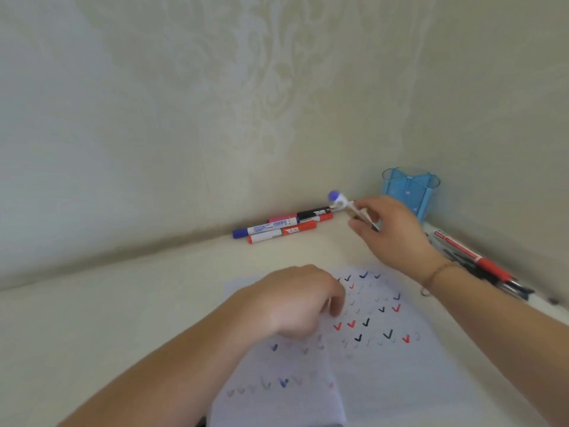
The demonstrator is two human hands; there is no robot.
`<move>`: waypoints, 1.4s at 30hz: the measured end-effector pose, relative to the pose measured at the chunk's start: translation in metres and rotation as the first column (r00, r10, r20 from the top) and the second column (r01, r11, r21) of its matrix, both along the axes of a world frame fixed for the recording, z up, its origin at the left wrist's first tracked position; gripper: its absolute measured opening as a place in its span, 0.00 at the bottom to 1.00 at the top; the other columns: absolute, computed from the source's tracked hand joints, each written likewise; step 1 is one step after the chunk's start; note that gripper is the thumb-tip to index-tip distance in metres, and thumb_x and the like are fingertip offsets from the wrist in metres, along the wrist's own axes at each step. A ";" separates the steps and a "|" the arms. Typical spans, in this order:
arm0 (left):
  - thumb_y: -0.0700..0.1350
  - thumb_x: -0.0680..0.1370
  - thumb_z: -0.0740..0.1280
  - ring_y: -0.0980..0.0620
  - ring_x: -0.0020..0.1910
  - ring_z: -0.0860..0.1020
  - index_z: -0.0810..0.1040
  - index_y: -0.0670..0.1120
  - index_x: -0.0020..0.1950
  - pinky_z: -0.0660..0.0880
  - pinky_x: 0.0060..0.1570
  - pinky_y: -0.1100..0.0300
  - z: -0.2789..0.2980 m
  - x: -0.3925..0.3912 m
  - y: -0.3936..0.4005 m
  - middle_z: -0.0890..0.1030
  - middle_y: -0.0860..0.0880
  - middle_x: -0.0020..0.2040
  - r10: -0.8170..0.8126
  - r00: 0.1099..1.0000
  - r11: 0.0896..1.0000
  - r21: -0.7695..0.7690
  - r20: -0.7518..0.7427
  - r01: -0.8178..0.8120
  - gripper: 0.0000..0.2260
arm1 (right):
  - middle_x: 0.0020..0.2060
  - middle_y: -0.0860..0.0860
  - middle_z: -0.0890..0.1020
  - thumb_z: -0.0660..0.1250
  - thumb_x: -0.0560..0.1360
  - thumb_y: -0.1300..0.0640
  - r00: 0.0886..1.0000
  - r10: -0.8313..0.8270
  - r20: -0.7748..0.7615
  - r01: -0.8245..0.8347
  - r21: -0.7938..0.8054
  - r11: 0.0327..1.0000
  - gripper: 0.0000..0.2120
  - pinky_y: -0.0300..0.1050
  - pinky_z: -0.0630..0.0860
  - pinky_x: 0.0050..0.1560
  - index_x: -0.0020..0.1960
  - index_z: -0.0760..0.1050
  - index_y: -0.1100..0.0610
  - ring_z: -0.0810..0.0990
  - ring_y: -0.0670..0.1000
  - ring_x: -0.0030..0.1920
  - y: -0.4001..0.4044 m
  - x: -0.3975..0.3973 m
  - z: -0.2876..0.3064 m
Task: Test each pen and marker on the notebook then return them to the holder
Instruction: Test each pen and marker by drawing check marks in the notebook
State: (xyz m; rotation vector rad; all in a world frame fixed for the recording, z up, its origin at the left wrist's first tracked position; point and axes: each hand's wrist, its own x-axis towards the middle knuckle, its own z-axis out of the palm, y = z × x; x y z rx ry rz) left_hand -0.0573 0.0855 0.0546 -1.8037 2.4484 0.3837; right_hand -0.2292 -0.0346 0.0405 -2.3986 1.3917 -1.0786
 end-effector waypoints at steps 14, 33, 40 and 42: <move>0.59 0.80 0.60 0.55 0.48 0.75 0.74 0.50 0.63 0.75 0.50 0.56 -0.027 -0.022 0.000 0.78 0.55 0.51 -0.114 0.920 0.892 -0.447 -0.374 -0.072 0.17 | 0.30 0.58 0.79 0.74 0.66 0.58 0.675 -0.049 0.736 -0.471 0.481 0.740 0.07 0.39 0.64 0.24 0.41 0.77 0.56 0.73 0.55 0.30 0.093 -0.030 -0.007; 0.63 0.78 0.58 0.60 0.37 0.70 0.65 0.59 0.66 0.65 0.39 0.62 -0.039 -0.006 0.010 0.71 0.59 0.37 -0.121 0.911 0.912 -0.407 -0.393 -0.055 0.18 | 0.20 0.56 0.69 0.67 0.67 0.62 0.528 -0.024 0.849 -0.560 0.369 0.741 0.03 0.39 0.59 0.23 0.36 0.79 0.58 0.67 0.53 0.20 0.096 -0.045 0.002; 0.51 0.81 0.59 0.52 0.60 0.72 0.66 0.53 0.68 0.71 0.55 0.57 -0.041 0.003 0.002 0.75 0.54 0.62 0.004 0.971 0.971 -0.231 -0.237 -0.061 0.15 | 0.24 0.59 0.79 0.75 0.67 0.56 0.856 0.010 0.517 -0.359 0.580 0.731 0.12 0.39 0.65 0.25 0.32 0.76 0.60 0.71 0.55 0.25 0.121 -0.034 -0.003; 0.51 0.82 0.58 0.50 0.59 0.73 0.66 0.52 0.68 0.71 0.55 0.56 -0.042 -0.002 0.001 0.75 0.52 0.61 0.028 0.977 0.964 -0.252 -0.213 -0.083 0.14 | 0.21 0.55 0.75 0.74 0.69 0.63 0.827 -0.009 0.562 -0.363 0.547 0.754 0.12 0.38 0.63 0.24 0.31 0.74 0.60 0.69 0.52 0.24 0.128 -0.029 -0.013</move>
